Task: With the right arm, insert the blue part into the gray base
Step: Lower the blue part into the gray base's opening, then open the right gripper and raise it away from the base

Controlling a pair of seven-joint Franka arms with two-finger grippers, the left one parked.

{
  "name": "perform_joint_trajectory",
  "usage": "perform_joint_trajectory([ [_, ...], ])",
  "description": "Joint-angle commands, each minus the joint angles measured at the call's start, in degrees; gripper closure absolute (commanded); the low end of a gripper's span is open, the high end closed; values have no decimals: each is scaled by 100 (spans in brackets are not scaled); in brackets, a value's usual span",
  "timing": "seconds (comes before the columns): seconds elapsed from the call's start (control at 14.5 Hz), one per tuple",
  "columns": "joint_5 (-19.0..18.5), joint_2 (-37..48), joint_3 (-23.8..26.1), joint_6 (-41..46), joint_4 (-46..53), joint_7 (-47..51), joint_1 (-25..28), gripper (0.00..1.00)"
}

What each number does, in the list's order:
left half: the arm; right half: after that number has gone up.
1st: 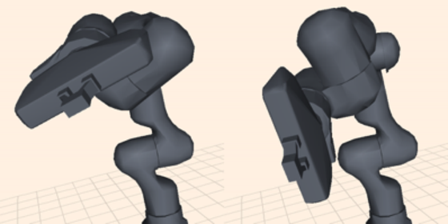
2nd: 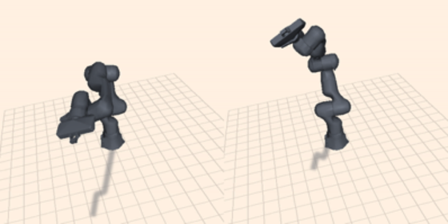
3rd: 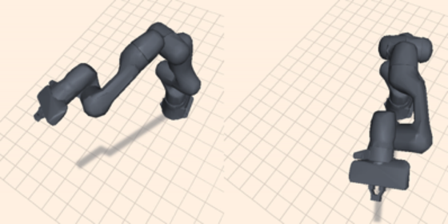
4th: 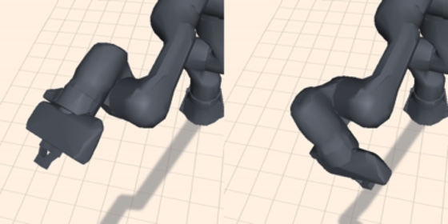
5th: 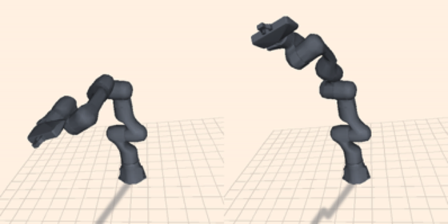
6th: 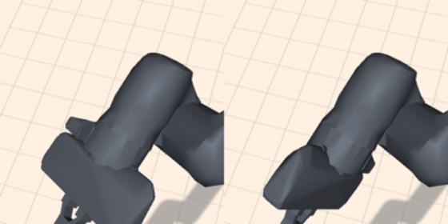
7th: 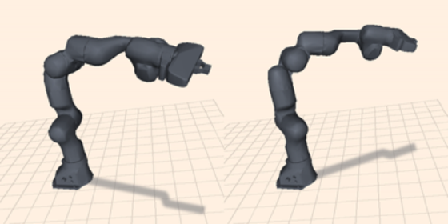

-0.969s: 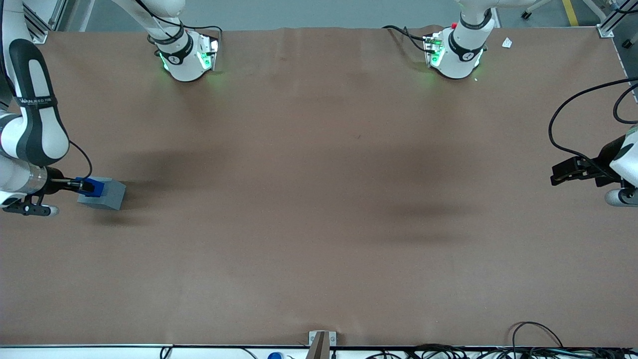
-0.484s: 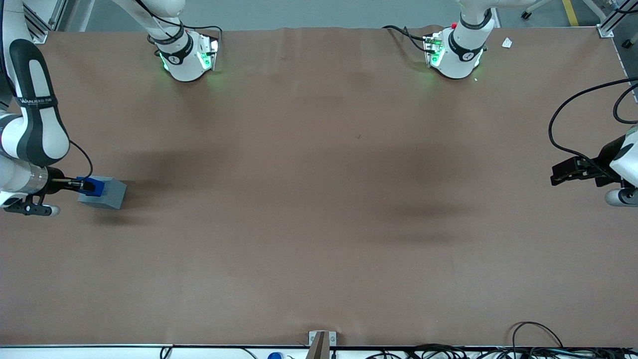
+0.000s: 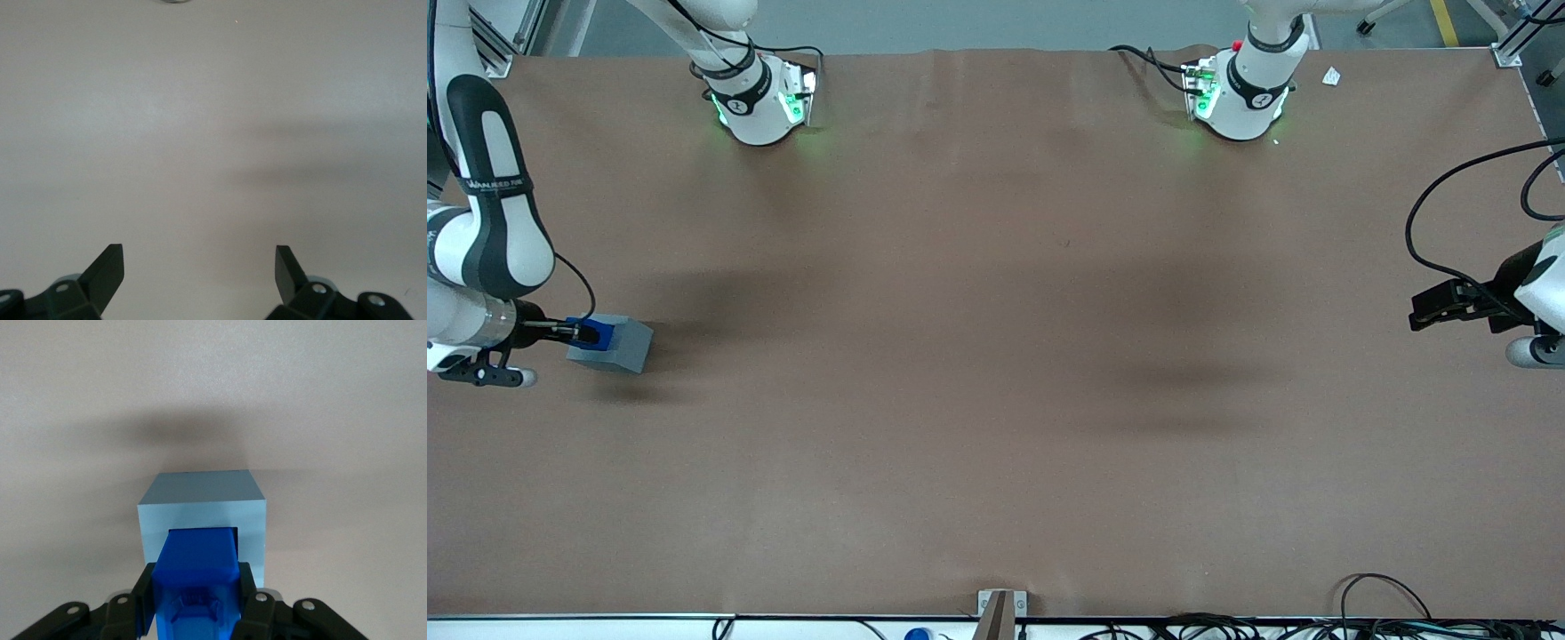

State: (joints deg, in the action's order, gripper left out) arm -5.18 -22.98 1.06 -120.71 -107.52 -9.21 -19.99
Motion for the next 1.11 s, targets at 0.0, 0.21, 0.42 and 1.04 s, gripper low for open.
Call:
perform_joint_trajectory([
  [0.0,26,-93,43,-5,38,69,-14,56],
  [0.21,34,-146,52,39,196,17,-57,0],
  [0.42,26,-102,52,65,232,-10,-5,0],
  [1.04,34,924,96,2816,1383,60,504,0],
])
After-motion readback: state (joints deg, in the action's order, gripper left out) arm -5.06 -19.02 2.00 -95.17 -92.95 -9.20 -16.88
